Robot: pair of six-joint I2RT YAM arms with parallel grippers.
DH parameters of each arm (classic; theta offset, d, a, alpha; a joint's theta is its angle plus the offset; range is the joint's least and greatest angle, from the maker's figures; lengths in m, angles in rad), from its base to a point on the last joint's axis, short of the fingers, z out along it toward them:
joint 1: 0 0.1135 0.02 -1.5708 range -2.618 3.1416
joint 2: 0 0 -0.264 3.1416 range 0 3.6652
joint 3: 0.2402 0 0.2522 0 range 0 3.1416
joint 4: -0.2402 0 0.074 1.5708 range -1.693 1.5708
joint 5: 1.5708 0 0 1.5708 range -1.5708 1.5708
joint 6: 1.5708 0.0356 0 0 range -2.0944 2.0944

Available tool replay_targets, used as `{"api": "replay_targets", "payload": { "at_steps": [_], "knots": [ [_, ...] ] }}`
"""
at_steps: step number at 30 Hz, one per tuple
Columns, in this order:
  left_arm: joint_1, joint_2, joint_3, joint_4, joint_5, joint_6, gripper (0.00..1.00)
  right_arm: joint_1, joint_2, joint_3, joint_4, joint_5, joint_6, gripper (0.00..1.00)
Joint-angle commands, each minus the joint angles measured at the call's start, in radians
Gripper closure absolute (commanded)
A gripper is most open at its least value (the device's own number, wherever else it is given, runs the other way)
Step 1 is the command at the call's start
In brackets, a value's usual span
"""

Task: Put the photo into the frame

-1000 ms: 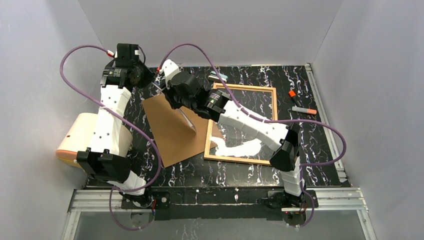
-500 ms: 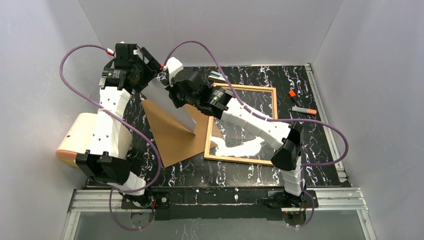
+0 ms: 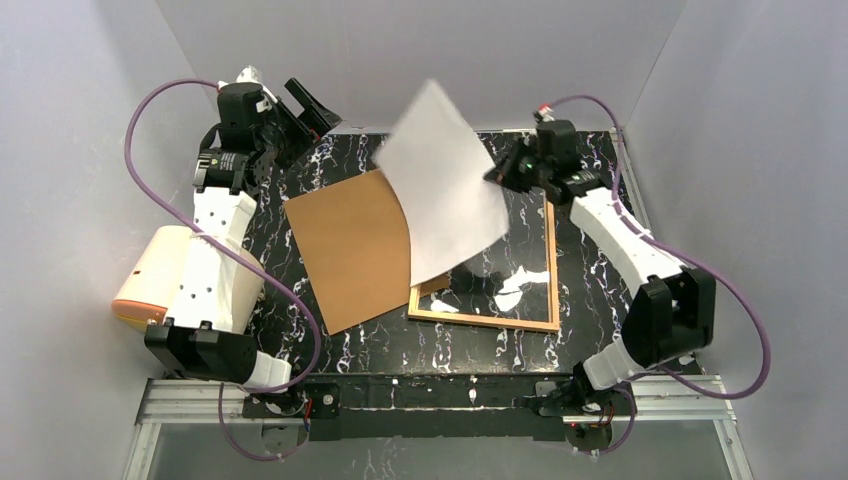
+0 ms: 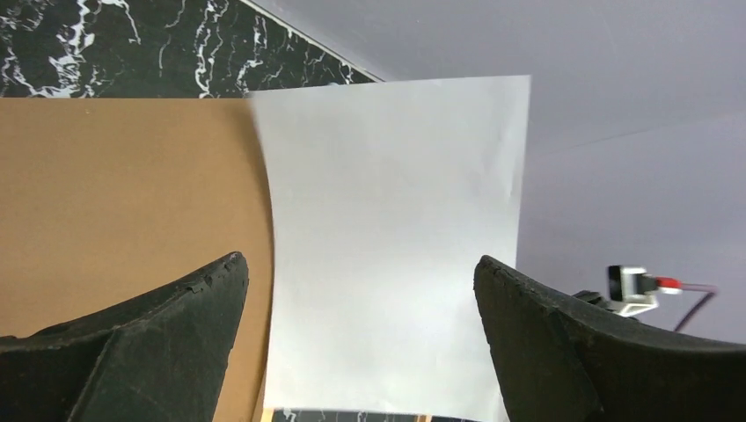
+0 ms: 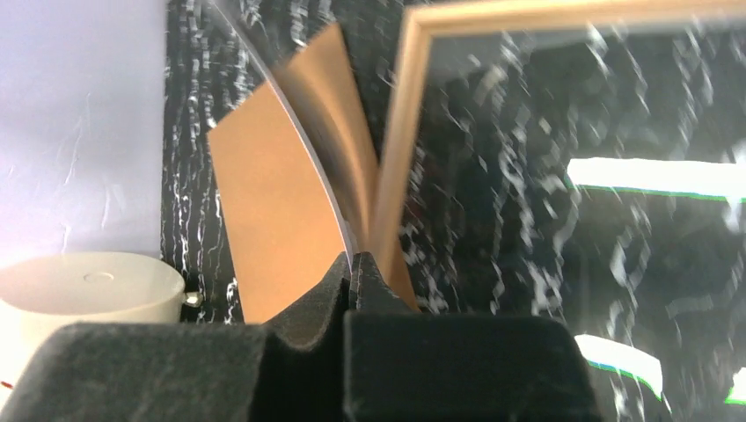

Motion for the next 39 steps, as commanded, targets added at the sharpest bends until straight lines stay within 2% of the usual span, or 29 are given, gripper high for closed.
{"api": "replay_targets", "payload": {
  "at_steps": [1,7,13,17,23,29,39],
  "knots": [
    [0.002,-0.039,-0.047,0.066,0.083,0.013,0.02,-0.112,-0.153,-0.193,0.054,-0.137,0.136,0.99],
    [0.002,-0.029,-0.122,0.091,0.132,0.006,0.01,-0.26,-0.265,-0.427,0.02,-0.18,0.066,0.99],
    [0.0,-0.03,-0.277,0.216,0.218,-0.038,0.02,-0.345,-0.304,-0.596,0.1,-0.216,-0.011,0.99],
    [-0.017,-0.005,-0.336,0.251,0.25,-0.049,0.02,-0.365,-0.319,-0.638,0.12,-0.185,-0.029,0.99],
    [-0.076,0.07,-0.395,0.293,0.277,-0.051,0.02,-0.368,-0.351,-0.731,0.202,-0.042,0.012,0.99],
    [-0.135,0.169,-0.416,0.324,0.309,-0.03,0.02,-0.37,-0.321,-0.744,0.244,-0.006,0.028,0.99],
    [-0.211,0.309,-0.425,0.347,0.3,0.06,0.02,-0.37,-0.231,-0.752,0.317,-0.181,-0.06,0.99]
  ]
}}
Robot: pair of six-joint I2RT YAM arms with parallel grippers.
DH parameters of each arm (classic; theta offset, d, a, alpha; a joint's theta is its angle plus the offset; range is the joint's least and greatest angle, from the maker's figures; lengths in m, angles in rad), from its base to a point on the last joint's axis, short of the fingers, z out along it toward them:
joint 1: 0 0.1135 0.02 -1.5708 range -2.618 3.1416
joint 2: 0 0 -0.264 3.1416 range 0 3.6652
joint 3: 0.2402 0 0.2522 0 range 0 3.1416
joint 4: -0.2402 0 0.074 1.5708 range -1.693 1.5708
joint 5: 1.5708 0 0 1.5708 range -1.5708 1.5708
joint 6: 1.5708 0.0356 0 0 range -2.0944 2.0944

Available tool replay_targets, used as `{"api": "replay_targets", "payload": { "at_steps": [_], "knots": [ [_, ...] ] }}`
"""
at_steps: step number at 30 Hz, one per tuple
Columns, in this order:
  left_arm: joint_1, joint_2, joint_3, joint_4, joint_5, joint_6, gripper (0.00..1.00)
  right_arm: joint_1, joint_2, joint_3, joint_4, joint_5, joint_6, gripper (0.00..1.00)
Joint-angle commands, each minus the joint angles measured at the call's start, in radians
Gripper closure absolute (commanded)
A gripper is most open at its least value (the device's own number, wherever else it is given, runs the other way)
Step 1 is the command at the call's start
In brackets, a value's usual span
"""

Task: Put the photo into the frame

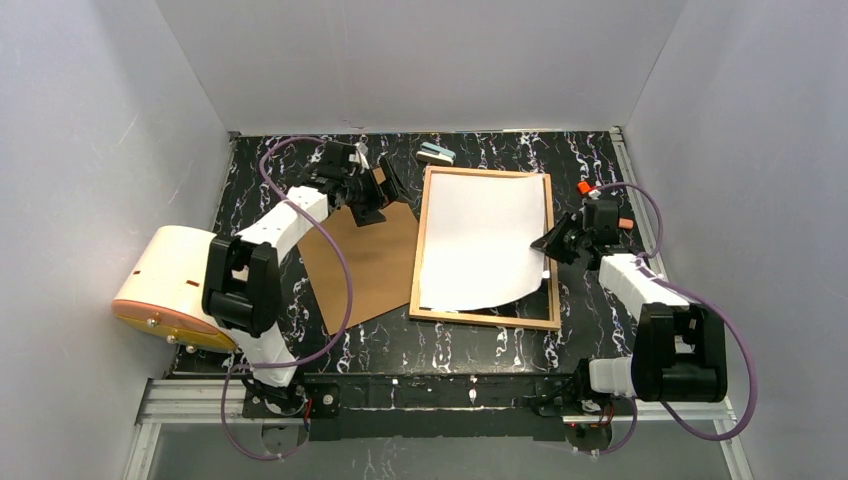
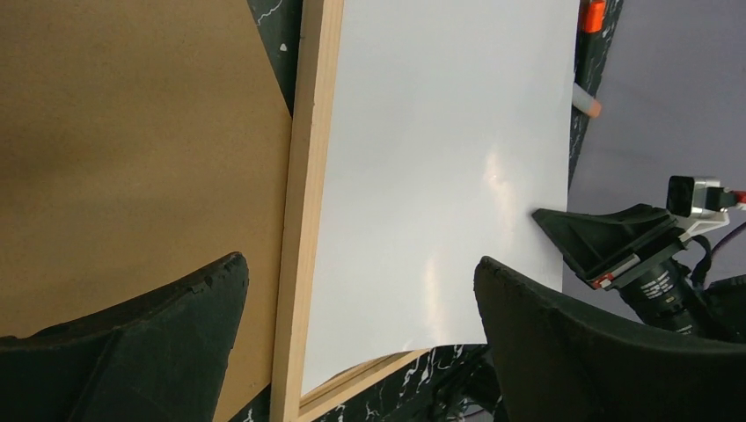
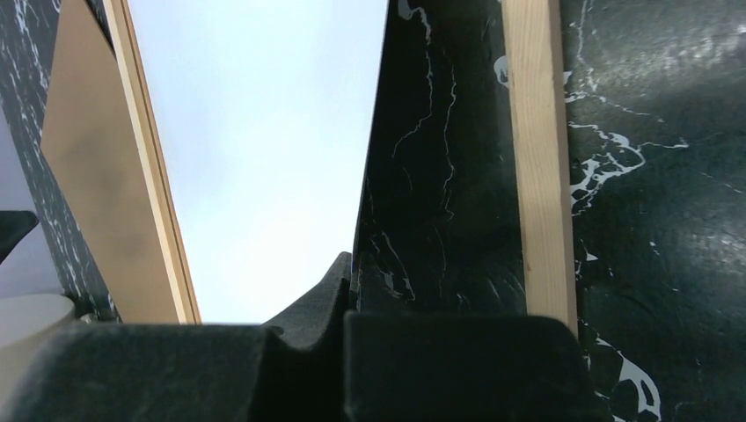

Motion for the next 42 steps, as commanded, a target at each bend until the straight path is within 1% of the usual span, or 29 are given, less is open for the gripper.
{"api": "replay_targets", "payload": {
  "at_steps": [1,3,6,7,8,9,10,11,13,16,18,21,27,31,33,38,40,42],
  "knots": [
    [-0.024,0.027,-0.01,0.022,0.014,0.057,0.02,-0.006,0.026,-0.013,0.089,-0.091,-0.036,0.99],
    [-0.032,0.046,-0.015,0.032,0.014,0.063,0.02,-0.006,0.025,-0.029,0.12,-0.119,-0.032,0.99],
    [-0.04,0.073,-0.018,0.034,0.01,0.068,0.02,-0.006,0.029,-0.031,0.121,-0.133,-0.049,0.99],
    [-0.042,0.08,-0.017,0.035,0.005,0.069,0.02,-0.006,0.029,-0.03,0.115,-0.133,-0.056,0.98],
    [-0.042,0.087,-0.019,0.036,0.005,0.07,0.02,-0.006,0.03,-0.027,0.105,-0.132,-0.065,0.94],
    [-0.044,0.091,-0.018,0.036,0.003,0.072,0.02,-0.006,0.032,-0.022,0.092,-0.127,-0.073,0.88],
    [-0.045,0.096,-0.018,0.036,0.0,0.073,0.02,-0.006,0.034,-0.015,0.074,-0.115,-0.076,0.77],
    [-0.045,0.097,-0.019,0.035,-0.004,0.074,0.02,-0.006,0.032,-0.008,0.055,-0.103,-0.077,0.68],
    [-0.046,0.096,-0.018,0.035,-0.015,0.076,0.02,-0.006,0.032,0.018,0.002,-0.075,-0.085,0.58],
    [-0.046,0.091,-0.01,0.027,-0.032,0.082,0.01,-0.005,0.03,0.056,-0.056,-0.046,-0.109,0.38],
    [-0.046,0.091,-0.007,0.02,-0.04,0.087,0.02,-0.006,0.022,0.07,-0.08,-0.018,-0.119,0.28],
    [-0.045,0.088,0.0,-0.003,-0.063,0.098,0.02,-0.006,0.009,0.088,-0.126,0.045,-0.118,0.2],
    [-0.045,0.08,0.03,-0.092,-0.173,0.123,0.02,-0.006,0.003,0.123,-0.219,0.215,-0.113,0.18],
    [-0.045,0.063,0.046,-0.15,-0.245,0.138,0.02,-0.006,0.001,0.165,-0.261,0.27,-0.115,0.19],
    [-0.046,0.048,0.053,-0.185,-0.293,0.153,0.02,-0.005,0.0,0.19,-0.261,0.232,-0.121,0.19],
    [-0.03,-0.011,0.05,-0.286,-0.459,0.169,0.02,0.009,0.022,0.254,-0.199,0.026,-0.112,0.22],
    [-0.016,-0.032,0.04,-0.325,-0.507,0.168,0.02,0.044,0.048,0.283,-0.164,-0.03,-0.102,0.23],
    [-0.001,-0.054,0.019,-0.365,-0.554,0.158,0.02,0.106,0.086,0.323,-0.143,-0.043,-0.097,0.24]
  ]
}}
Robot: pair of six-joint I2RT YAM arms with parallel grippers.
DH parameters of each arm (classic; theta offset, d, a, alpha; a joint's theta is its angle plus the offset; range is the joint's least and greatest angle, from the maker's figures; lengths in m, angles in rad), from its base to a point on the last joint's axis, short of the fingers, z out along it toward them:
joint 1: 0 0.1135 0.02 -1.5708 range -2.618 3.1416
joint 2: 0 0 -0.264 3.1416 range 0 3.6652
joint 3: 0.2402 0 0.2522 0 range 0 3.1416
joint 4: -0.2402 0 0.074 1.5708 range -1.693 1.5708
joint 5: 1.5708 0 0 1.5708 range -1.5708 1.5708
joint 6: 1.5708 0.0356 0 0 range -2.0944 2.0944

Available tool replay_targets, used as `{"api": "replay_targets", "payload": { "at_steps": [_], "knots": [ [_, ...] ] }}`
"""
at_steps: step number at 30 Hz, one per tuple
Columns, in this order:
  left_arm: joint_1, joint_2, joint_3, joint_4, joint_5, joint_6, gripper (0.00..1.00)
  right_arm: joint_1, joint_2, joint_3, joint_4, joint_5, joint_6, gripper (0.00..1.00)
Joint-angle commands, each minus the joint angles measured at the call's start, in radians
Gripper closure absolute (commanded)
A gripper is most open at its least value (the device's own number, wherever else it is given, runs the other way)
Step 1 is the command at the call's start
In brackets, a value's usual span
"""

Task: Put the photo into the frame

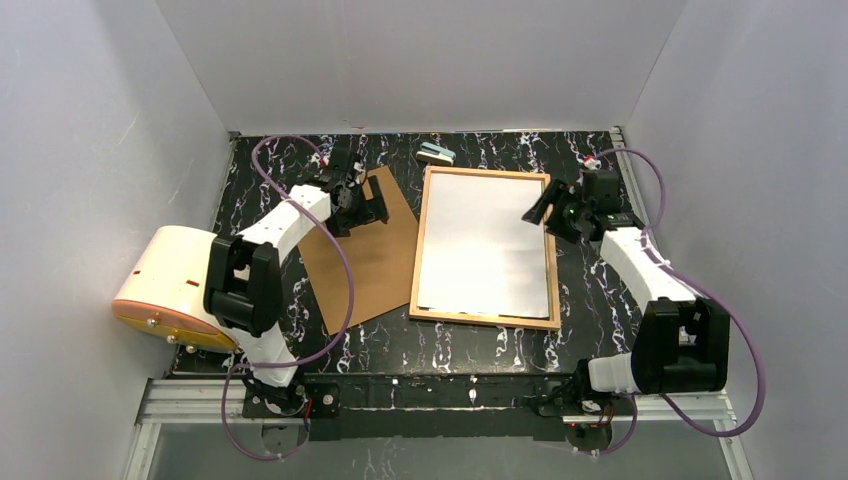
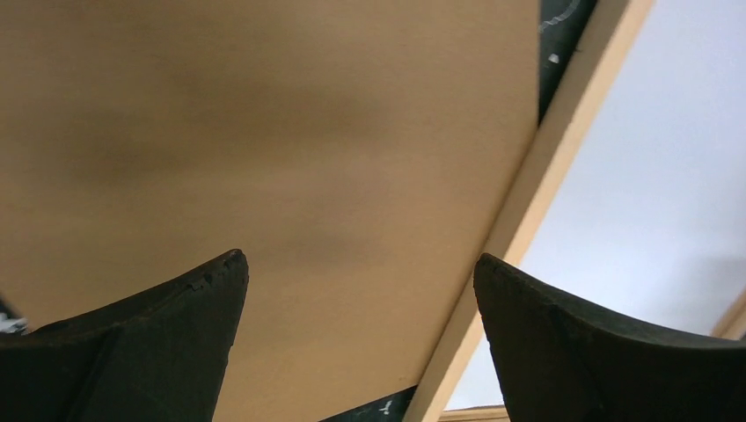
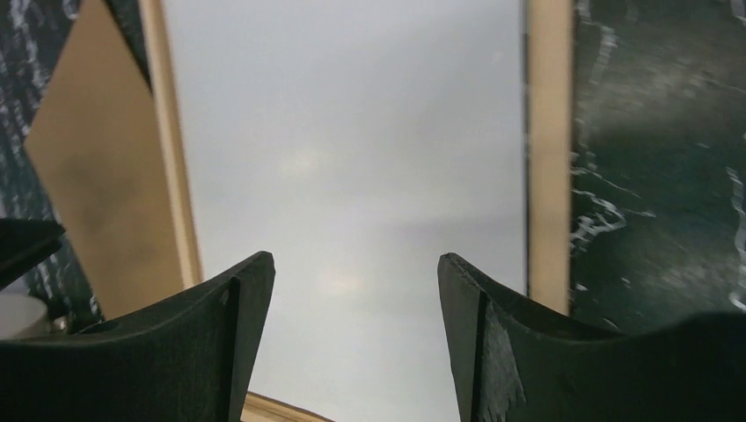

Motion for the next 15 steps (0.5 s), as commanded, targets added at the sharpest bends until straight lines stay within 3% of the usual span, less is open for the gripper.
{"api": "replay_targets", "payload": {
  "at_steps": [1,9,15],
  "knots": [
    [0.038,-0.107,-0.02,-0.146,-0.188,0.002,0.01,0.127,0.07,0.119,0.092,-0.115,0.008,0.24],
    [0.104,-0.236,-0.182,-0.203,-0.257,-0.044,0.02,0.435,0.344,0.383,0.136,-0.125,0.038,0.26],
    [0.121,-0.308,-0.315,-0.089,-0.083,-0.019,0.01,0.602,0.608,0.617,0.099,-0.167,0.068,0.29]
  ]
}}
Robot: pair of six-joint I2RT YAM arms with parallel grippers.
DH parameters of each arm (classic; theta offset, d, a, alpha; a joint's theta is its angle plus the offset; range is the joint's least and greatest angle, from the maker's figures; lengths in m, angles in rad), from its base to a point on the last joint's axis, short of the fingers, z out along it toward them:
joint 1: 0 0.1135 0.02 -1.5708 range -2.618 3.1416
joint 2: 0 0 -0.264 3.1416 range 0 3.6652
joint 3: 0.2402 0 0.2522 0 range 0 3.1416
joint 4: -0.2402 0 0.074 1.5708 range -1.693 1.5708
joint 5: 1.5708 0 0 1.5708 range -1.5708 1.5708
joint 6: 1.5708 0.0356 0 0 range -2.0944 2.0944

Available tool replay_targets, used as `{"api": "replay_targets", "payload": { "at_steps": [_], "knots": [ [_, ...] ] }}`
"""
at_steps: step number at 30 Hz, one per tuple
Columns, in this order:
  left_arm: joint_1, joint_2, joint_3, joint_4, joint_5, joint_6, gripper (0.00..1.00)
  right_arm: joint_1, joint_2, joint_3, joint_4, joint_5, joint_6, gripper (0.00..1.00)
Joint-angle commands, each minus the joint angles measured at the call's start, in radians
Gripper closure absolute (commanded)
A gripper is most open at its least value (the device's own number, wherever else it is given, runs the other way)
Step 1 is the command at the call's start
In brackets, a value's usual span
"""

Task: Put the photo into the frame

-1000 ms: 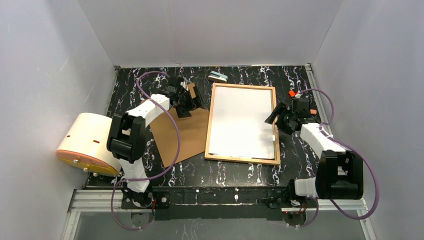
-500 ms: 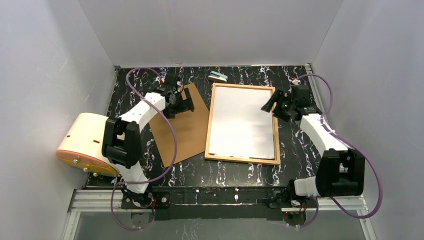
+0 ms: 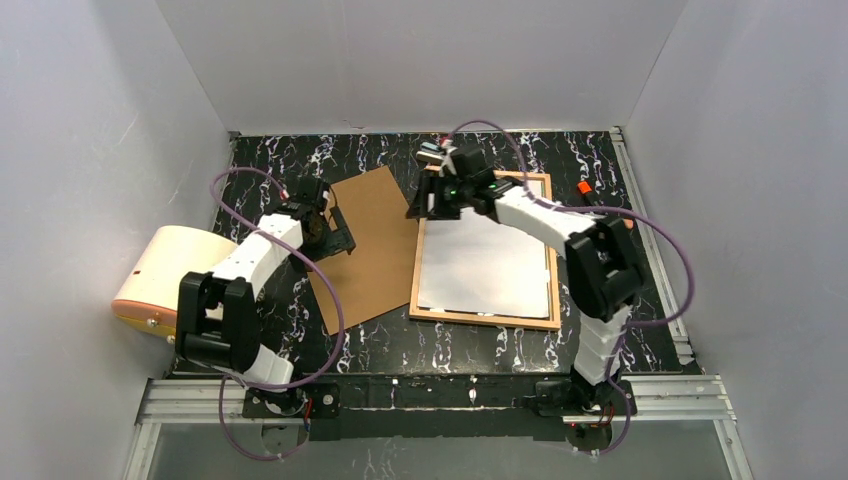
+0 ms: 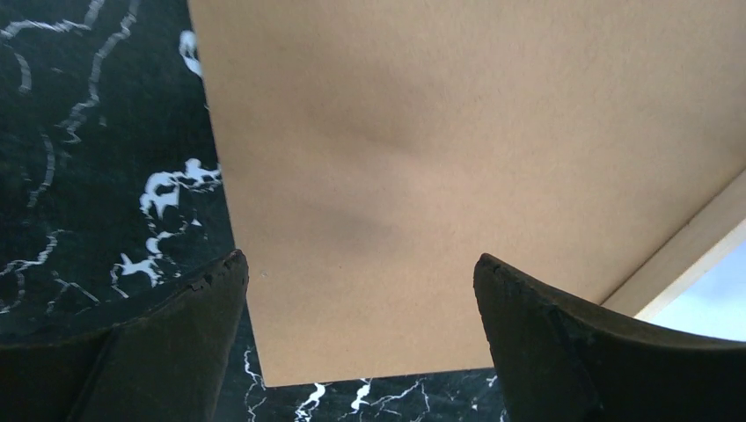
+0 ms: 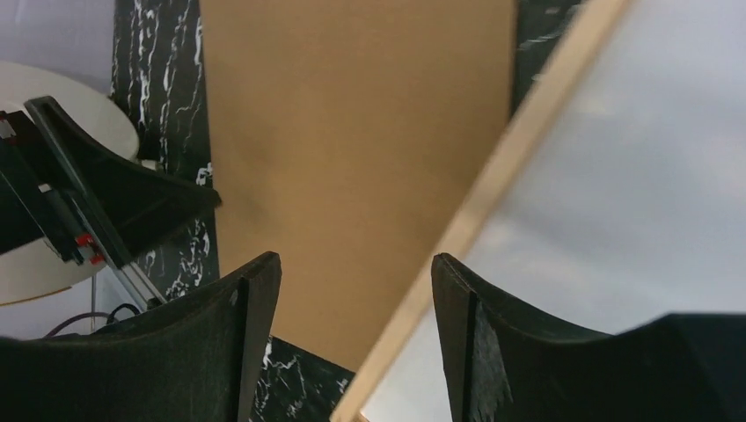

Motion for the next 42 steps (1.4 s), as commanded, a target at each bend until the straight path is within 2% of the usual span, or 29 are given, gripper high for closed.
{"api": "replay_targets", "payload": {
  "at_steps": [1,6,9,14,21,30,42],
  "knots": [
    [0.008,-0.073,-0.086,0.077,0.147,0.013,0.02,0.094,0.146,0.148,0.002,-0.055,0.038,0.29],
    [0.009,-0.081,-0.168,0.171,0.285,-0.003,0.1,0.114,0.294,0.235,0.011,-0.099,0.092,0.31],
    [0.009,-0.062,-0.188,0.168,0.263,-0.011,0.15,0.116,0.344,0.28,-0.002,-0.082,0.097,0.31],
    [0.015,-0.027,-0.196,0.124,0.189,-0.017,0.16,0.116,0.398,0.344,-0.098,-0.002,0.088,0.32],
    [0.039,0.008,-0.214,0.088,0.093,-0.027,0.17,0.115,0.393,0.328,-0.212,0.145,0.066,0.31],
    [0.051,0.037,-0.242,0.098,0.06,-0.016,0.17,0.108,0.347,0.306,-0.347,0.368,0.035,0.27],
    [0.051,0.115,-0.274,0.084,-0.003,-0.023,0.19,0.104,0.308,0.315,-0.432,0.436,-0.007,0.21]
  ]
}}
